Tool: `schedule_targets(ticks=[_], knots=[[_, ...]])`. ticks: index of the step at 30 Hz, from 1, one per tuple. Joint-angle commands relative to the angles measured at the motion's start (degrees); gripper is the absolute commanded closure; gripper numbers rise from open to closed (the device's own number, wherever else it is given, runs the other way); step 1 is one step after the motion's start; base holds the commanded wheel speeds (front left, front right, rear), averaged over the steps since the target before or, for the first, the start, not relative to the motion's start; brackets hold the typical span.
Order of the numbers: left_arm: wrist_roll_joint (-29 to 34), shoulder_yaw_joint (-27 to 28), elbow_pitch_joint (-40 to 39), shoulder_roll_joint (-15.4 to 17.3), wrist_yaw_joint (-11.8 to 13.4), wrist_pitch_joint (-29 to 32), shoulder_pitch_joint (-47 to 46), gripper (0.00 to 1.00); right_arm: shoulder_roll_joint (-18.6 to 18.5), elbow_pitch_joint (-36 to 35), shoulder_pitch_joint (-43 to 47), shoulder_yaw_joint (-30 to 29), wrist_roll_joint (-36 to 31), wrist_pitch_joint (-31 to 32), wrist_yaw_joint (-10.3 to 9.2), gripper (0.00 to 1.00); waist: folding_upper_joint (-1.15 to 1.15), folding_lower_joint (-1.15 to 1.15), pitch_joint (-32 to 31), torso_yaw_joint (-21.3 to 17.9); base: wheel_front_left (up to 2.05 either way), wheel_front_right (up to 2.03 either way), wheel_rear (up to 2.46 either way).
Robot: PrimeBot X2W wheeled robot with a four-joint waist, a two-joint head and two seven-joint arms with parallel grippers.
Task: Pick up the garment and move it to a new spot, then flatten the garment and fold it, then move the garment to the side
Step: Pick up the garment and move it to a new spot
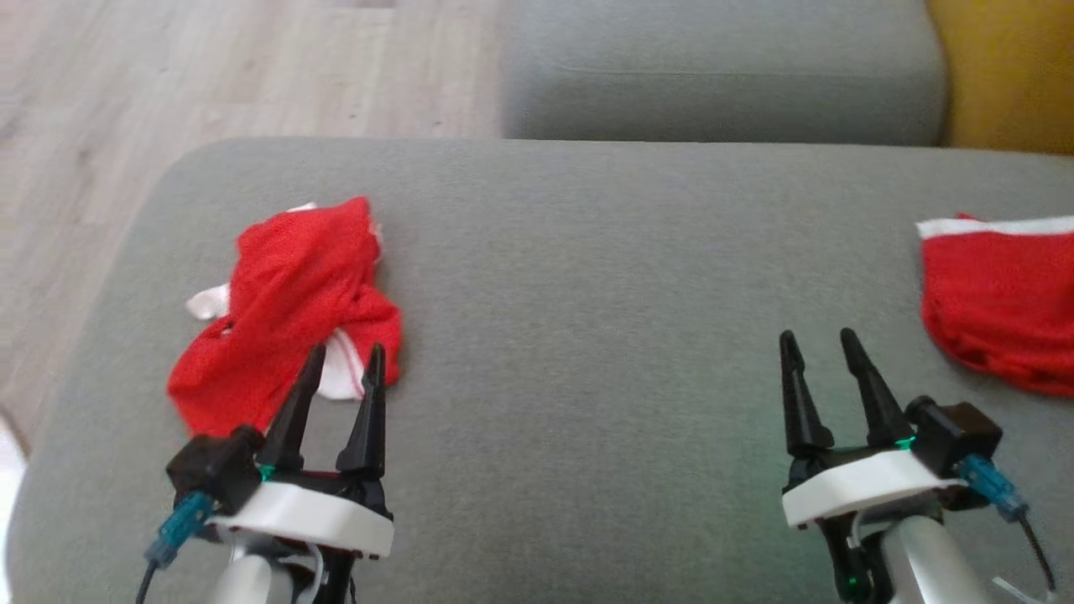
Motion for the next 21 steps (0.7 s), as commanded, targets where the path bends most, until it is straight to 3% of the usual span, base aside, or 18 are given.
schedule_targets(ticks=[1, 12, 21], knots=[[1.06, 1.8, -1.26, 0.41, 0.28, -0.31, -3.01, 0.0, 0.02, -1.5, -1.12, 1.98, 0.66, -0.76, 0.37, 0.0, 0.0, 0.0, -0.17, 3.07, 0.0, 0.0, 0.0], [3.19, 4.3, 0.05, 0.41, 0.33, -0.31, -2.43, 0.0, 0.03, 0.36, -1.18, 4.57, 2.87, -0.99, 0.37, 0.0, 0.0, 0.0, -1.56, 15.63, 0.0, 0.0, 0.0], [4.34, 5.37, 0.54, 0.41, -0.12, -0.31, -2.06, 0.0, 0.03, 1.72, -1.43, 6.27, 4.87, -1.12, 0.37, 0.0, 0.0, 0.0, -1.82, 19.95, 0.0, 0.0, 0.0]])
